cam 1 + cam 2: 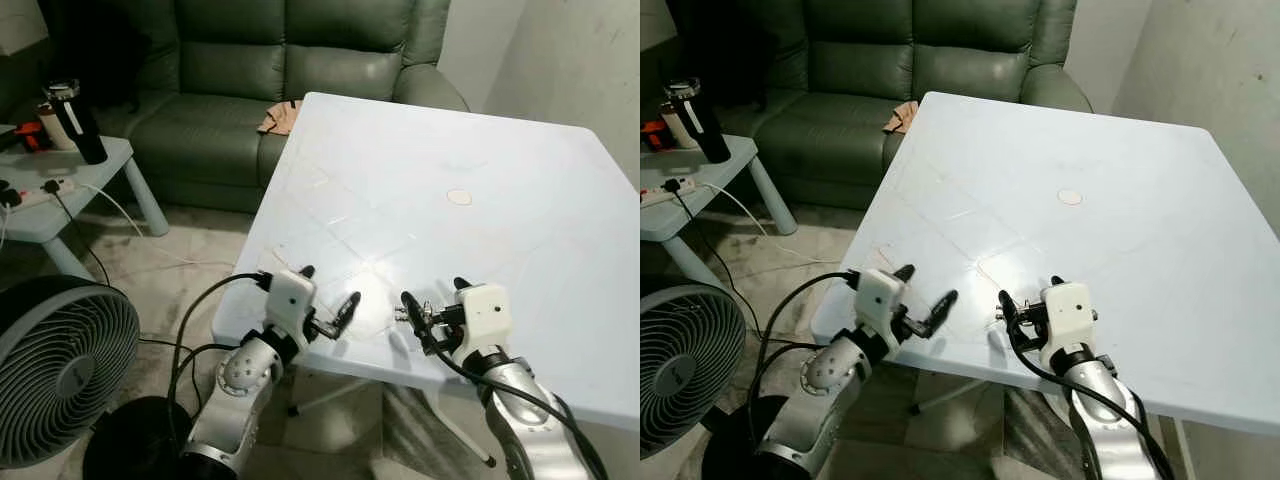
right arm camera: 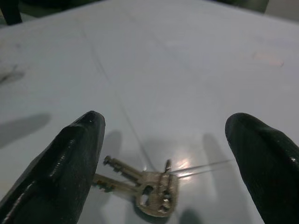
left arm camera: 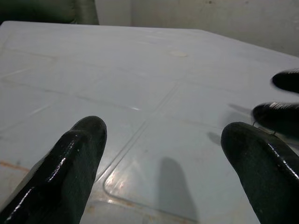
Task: Hang keys on a hook
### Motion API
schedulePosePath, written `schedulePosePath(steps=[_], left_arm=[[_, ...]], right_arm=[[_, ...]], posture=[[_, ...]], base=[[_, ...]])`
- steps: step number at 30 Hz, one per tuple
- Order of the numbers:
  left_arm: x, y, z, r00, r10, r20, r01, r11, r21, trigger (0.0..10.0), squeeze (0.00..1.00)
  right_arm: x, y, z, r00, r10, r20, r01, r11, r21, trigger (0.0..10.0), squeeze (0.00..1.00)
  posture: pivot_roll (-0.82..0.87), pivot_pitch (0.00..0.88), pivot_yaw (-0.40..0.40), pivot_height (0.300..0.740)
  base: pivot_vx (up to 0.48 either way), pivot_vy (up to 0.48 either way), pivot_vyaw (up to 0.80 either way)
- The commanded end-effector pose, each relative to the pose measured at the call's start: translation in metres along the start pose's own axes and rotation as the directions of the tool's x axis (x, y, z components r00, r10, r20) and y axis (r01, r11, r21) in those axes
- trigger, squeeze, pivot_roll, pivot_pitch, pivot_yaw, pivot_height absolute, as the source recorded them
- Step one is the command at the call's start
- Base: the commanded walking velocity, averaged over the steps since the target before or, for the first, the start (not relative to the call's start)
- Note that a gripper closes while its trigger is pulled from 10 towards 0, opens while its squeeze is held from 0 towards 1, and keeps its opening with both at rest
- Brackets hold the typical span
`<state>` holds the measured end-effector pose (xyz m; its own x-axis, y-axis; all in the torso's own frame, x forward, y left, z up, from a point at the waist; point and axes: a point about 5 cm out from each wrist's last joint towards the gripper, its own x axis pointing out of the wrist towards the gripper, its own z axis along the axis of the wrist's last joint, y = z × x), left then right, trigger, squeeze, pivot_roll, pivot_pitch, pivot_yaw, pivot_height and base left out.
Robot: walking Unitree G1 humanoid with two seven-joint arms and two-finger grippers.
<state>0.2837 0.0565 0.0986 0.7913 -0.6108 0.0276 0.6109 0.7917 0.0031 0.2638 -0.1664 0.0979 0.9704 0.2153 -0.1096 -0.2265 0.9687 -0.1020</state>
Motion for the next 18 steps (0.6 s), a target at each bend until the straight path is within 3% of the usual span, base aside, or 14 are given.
schedulePosePath(steps=[1,2,3,4,5,6,18], left_arm=[[-0.001,-0.004,0.003,1.0,-0.019,0.016,0.019,1.0,0.016,10.0,0.0],[-0.001,-0.004,0.004,1.0,-0.021,0.017,0.021,1.0,0.017,10.0,0.0],[-0.001,-0.006,0.004,0.999,-0.028,0.02,0.028,1.0,0.01,10.0,0.0],[-0.001,-0.006,0.005,0.999,-0.03,0.021,0.03,0.999,0.011,10.0,0.0],[-0.001,-0.006,0.005,0.999,-0.03,0.021,0.03,0.999,0.011,10.0,0.0],[-0.001,-0.007,0.005,0.999,-0.038,0.021,0.038,0.999,0.013,10.0,0.0],[-0.001,-0.007,0.007,0.999,-0.046,0.02,0.046,0.999,0.02,10.0,0.0]], right_arm=[[-0.003,-0.001,-0.011,0.998,-0.02,-0.054,0.021,1.0,0.02,10.0,0.0],[-0.003,-0.001,-0.012,0.998,-0.023,-0.062,0.024,1.0,0.02,10.0,0.0],[-0.004,-0.001,-0.016,0.997,-0.021,-0.074,0.025,0.998,0.05,7.1,0.0],[-0.005,0.0,-0.018,0.998,-0.005,-0.069,0.009,0.998,0.056,6.1,0.0],[-0.005,0.0,-0.018,0.998,-0.005,-0.069,0.009,0.998,0.056,6.1,0.0],[-0.009,0.001,-0.018,0.999,0.015,-0.048,-0.012,0.998,0.063,0.0,0.0],[-0.011,-0.001,-0.02,0.999,0.009,-0.039,-0.005,0.995,0.102,0.0,0.0]], posture=[[0.01,0.093,-0.038,0.74],[0.01,0.094,-0.036,0.74],[0.01,0.094,-0.036,0.74],[0.01,0.093,-0.034,0.74],[0.01,0.093,-0.034,0.74],[0.01,0.093,-0.034,0.74],[0.01,0.09,-0.027,0.74]], base=[[0.0,0.0,0.0],[0.0,0.0,0.0],[0.0,0.0,0.0],[0.0,0.0,0.0],[0.0,0.0,0.0],[0.0,0.0,0.0],[0.0,0.0,0.0]])
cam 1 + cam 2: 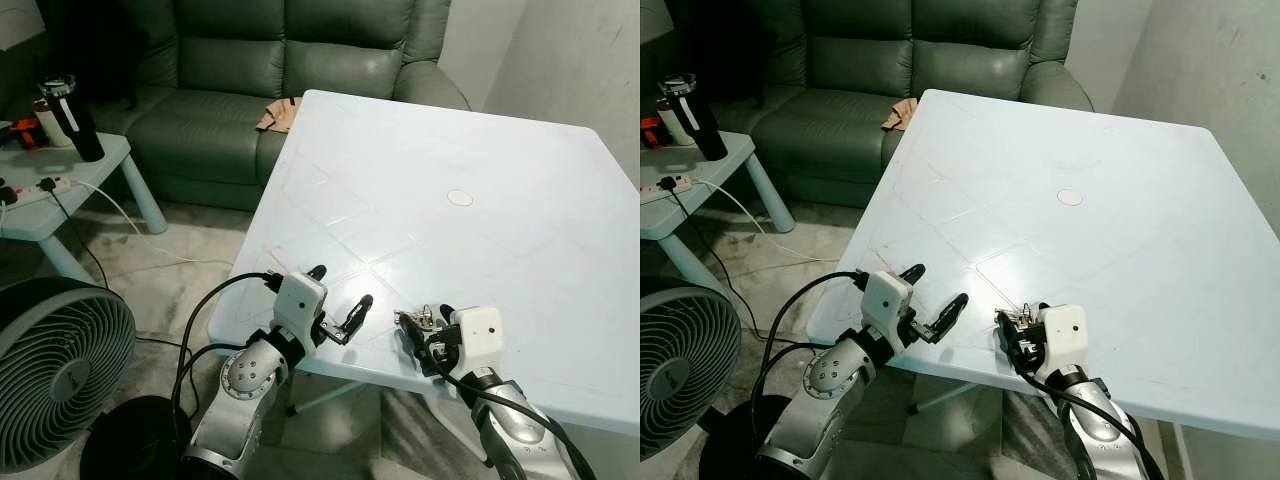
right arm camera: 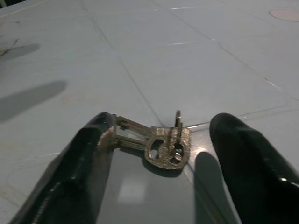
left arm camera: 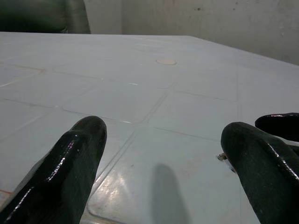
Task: Hang keys on a hook
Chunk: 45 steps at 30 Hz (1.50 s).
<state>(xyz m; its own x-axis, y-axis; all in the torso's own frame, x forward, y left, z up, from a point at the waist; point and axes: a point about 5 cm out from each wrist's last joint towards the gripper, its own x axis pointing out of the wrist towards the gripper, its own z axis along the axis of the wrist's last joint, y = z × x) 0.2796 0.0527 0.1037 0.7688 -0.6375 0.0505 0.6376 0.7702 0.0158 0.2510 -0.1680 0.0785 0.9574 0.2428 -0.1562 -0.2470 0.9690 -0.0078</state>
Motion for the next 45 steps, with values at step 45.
schedulePosePath(steps=[45], left_arm=[[-0.0003,0.0017,0.0048,1.0,0.016,0.007,-0.016,1.0,0.012,10.0,0.0]], right_arm=[[0.0063,-0.002,0.0047,0.997,-0.082,-0.001,0.081,0.996,-0.025,0.0,0.0]], posture=[[0.03,0.09,-0.034,0.74]], base=[[0.0,0.0,0.0]])
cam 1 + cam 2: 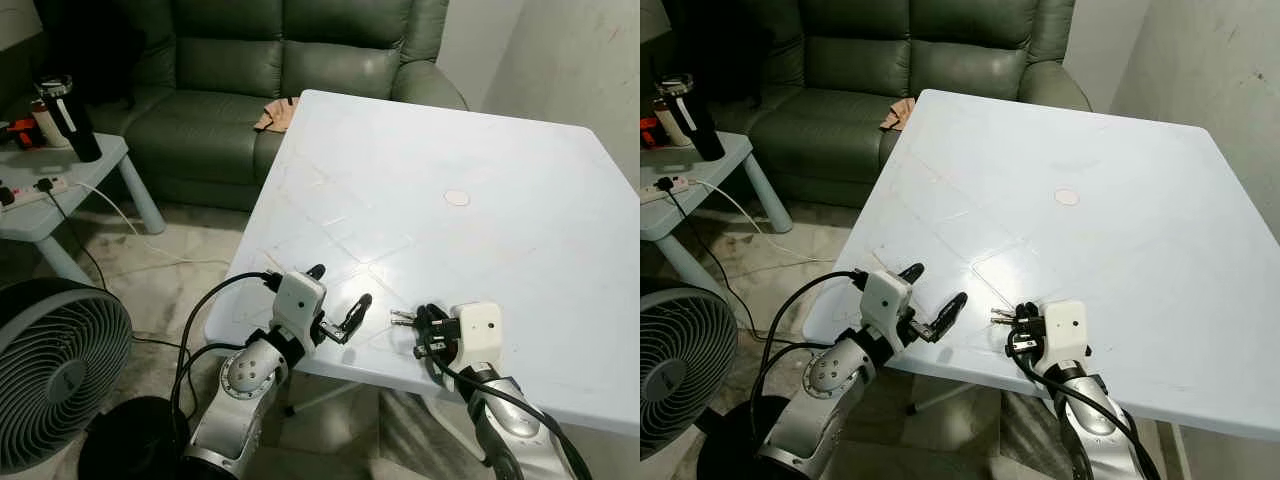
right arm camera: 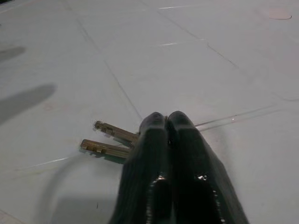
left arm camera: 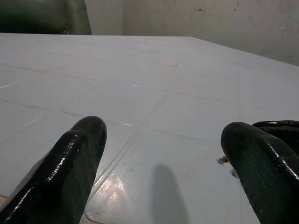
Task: Hang keys on a hook
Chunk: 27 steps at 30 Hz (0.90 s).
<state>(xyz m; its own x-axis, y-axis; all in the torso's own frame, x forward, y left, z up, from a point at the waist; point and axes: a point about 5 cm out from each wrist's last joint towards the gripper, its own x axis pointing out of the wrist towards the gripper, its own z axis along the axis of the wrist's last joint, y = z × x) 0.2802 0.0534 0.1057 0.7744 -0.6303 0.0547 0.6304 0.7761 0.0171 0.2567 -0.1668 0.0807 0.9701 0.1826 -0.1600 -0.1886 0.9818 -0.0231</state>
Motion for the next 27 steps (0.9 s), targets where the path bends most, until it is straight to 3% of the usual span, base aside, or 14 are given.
schedulePosePath(steps=[1,6,8,9,11,12,13,16,18,22,26,27], left_arm=[[0.0,0.001,0.003,1.0,0.007,0.003,-0.007,1.0,0.01,10.0,0.0],[0.0,0.002,0.003,1.0,0.01,0.004,-0.01,1.0,0.012,10.0,0.0],[0.0,0.003,0.004,1.0,0.013,0.004,-0.013,1.0,0.013,10.0,0.0],[0.0,0.003,0.004,1.0,0.014,0.005,-0.014,1.0,0.014,10.0,0.0],[0.0,0.003,0.004,1.0,0.015,0.005,-0.015,1.0,0.015,10.0,0.0],[0.0,0.004,0.004,1.0,0.017,0.006,-0.018,1.0,0.014,10.0,0.0],[0.001,0.005,0.005,1.0,0.021,0.008,-0.021,1.0,0.014,10.0,0.0],[0.001,0.007,0.007,0.999,0.034,0.015,-0.035,0.999,0.014,10.0,0.0],[0.003,0.01,0.009,0.998,0.051,0.024,-0.051,0.999,0.006,10.0,0.0],[0.005,0.019,0.016,0.995,0.091,0.048,-0.09,0.996,-0.02,10.0,0.0],[0.007,0.028,0.021,0.99,0.126,0.058,-0.125,0.992,-0.015,10.0,0.0],[0.008,0.041,0.025,0.981,0.186,0.055,-0.187,0.982,0.01,10.0,0.0]], right_arm=[[0.001,-0.002,0.002,1.0,-0.02,0.003,0.02,1.0,-0.019,0.0,0.0],[0.005,-0.005,0.003,0.994,-0.105,-0.005,0.105,0.991,-0.08,0.0,0.0],[0.006,-0.005,0.002,0.993,-0.113,-0.02,0.112,0.992,-0.062,0.0,0.0],[0.006,-0.005,0.004,0.994,-0.105,-0.01,0.104,0.994,-0.044,1.7,0.0],[0.006,-0.006,0.008,0.994,-0.107,0.021,0.108,0.993,-0.046,2.3,0.0],[0.006,-0.006,0.009,0.994,-0.108,0.031,0.109,0.994,-0.032,4.1,0.0],[0.006,-0.006,0.012,0.993,-0.109,0.045,0.11,0.994,-0.016,10.0,0.0],[0.005,-0.007,0.021,0.989,-0.087,0.12,0.081,0.995,0.058,10.0,0.0],[0.001,-0.005,0.032,0.975,-0.018,0.22,0.004,0.998,0.065,10.0,0.0],[-0.001,-0.011,0.045,0.954,-0.053,0.295,0.01,0.989,0.145,10.0,0.0],[-0.001,-0.014,0.056,0.938,-0.077,0.337,0.036,0.991,0.126,10.0,0.0],[-0.002,-0.018,0.067,0.922,-0.096,0.375,0.057,0.992,0.114,10.0,0.0]], posture=[[0.03,0.09,-0.034,0.74],[0.03,0.091,-0.033,0.74],[0.03,0.092,-0.033,0.74],[0.03,0.094,-0.032,0.74],[0.03,0.094,-0.032,0.74],[0.03,0.094,-0.032,0.74],[0.03,0.094,-0.032,0.74],[0.03,0.093,-0.033,0.74],[0.03,0.093,-0.033,0.74],[0.03,0.09,-0.033,0.74],[0.03,0.09,-0.033,0.74],[0.02,0.086,-0.027,0.74]], base=[[0.0,0.0,0.0],[0.0,0.0,0.0],[0.0,0.0,0.0],[0.0,0.0,0.0],[0.0,0.0,0.0],[0.0,0.0,0.0],[0.0,0.0,0.0],[0.0,0.0,0.0],[0.0,0.0,0.0],[0.0,0.0,0.0],[0.0,0.0,0.0],[0.0,0.0,0.0]])
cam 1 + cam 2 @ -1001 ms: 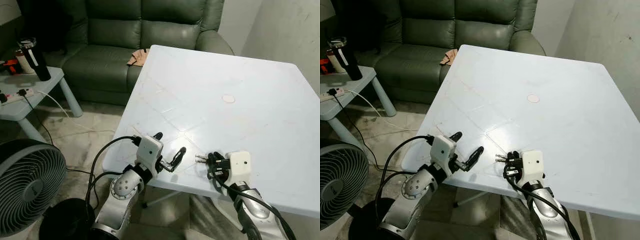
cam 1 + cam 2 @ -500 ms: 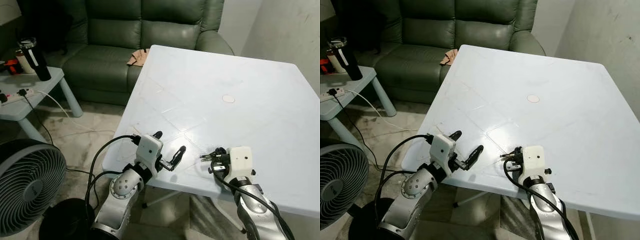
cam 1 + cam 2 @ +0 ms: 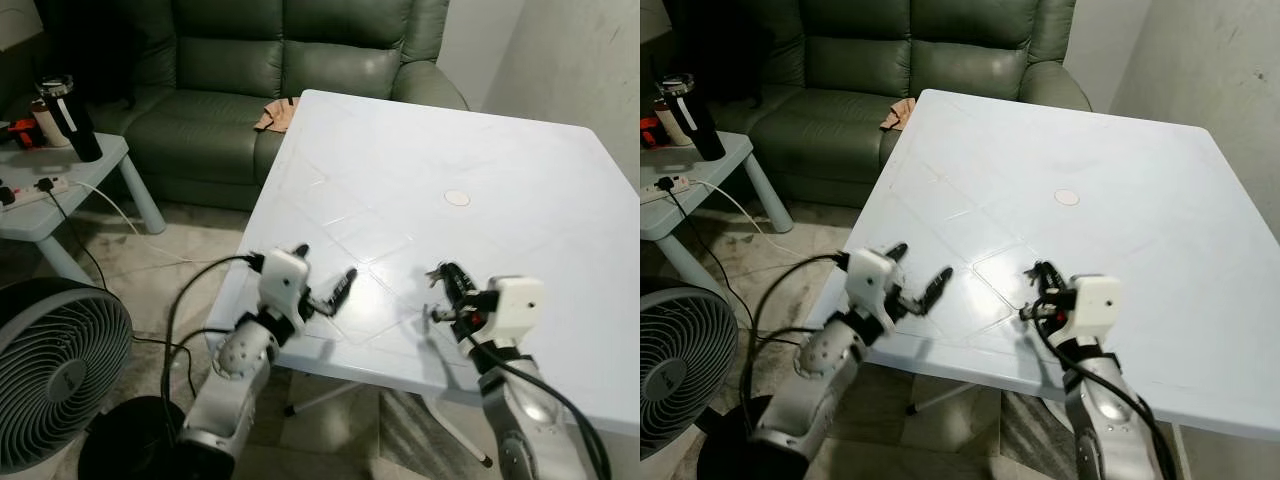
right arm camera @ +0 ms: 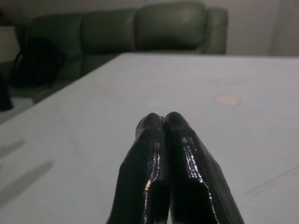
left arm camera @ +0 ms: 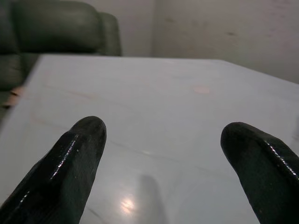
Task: Hang keys on a hook
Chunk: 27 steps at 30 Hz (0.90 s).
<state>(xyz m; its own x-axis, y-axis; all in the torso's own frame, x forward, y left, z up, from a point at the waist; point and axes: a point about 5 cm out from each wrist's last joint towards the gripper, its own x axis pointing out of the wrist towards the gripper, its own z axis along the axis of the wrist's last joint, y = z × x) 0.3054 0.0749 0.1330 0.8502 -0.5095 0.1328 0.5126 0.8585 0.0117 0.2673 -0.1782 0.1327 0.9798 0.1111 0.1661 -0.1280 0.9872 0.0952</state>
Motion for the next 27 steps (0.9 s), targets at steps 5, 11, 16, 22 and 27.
schedulePosePath(steps=[5,11,16,22,27], left_arm=[[0.003,0.036,0.007,0.991,0.135,-0.005,-0.134,0.99,0.043,10.0,0.0],[0.001,0.066,0.016,0.962,0.274,0.011,-0.274,0.962,0.007,10.0,0.0],[0.004,0.074,0.015,0.942,0.336,-0.011,-0.336,0.941,-0.027,10.0,0.0],[0.006,0.074,0.015,0.941,0.339,-0.009,-0.339,0.94,-0.047,10.0,0.0],[0.01,0.078,0.017,0.936,0.352,-0.007,-0.352,0.935,-0.045,10.0,0.0]], right_arm=[[0.008,-0.012,0.032,0.99,-0.066,0.121,0.074,0.996,-0.059,10.0,0.0],[0.011,-0.023,0.029,0.985,-0.145,0.097,0.154,0.984,-0.093,10.0,0.0],[0.014,-0.021,0.026,0.985,-0.157,0.067,0.162,0.982,-0.093,10.0,0.0],[0.014,-0.022,0.024,0.985,-0.166,0.054,0.171,0.98,-0.105,10.0,0.0],[0.015,-0.022,0.023,0.983,-0.175,0.05,0.179,0.977,-0.116,10.0,0.0]], posture=[[0.02,0.084,-0.026,0.74],[0.02,0.072,-0.024,0.74],[0.02,0.06,-0.019,0.74],[0.02,0.052,-0.017,0.74],[0.01,0.047,-0.016,0.74]], base=[[0.0,0.0,0.0],[0.0,0.0,0.0],[0.0,0.0,0.0],[0.0,0.0,-0.72],[0.0,0.0,-0.75]])
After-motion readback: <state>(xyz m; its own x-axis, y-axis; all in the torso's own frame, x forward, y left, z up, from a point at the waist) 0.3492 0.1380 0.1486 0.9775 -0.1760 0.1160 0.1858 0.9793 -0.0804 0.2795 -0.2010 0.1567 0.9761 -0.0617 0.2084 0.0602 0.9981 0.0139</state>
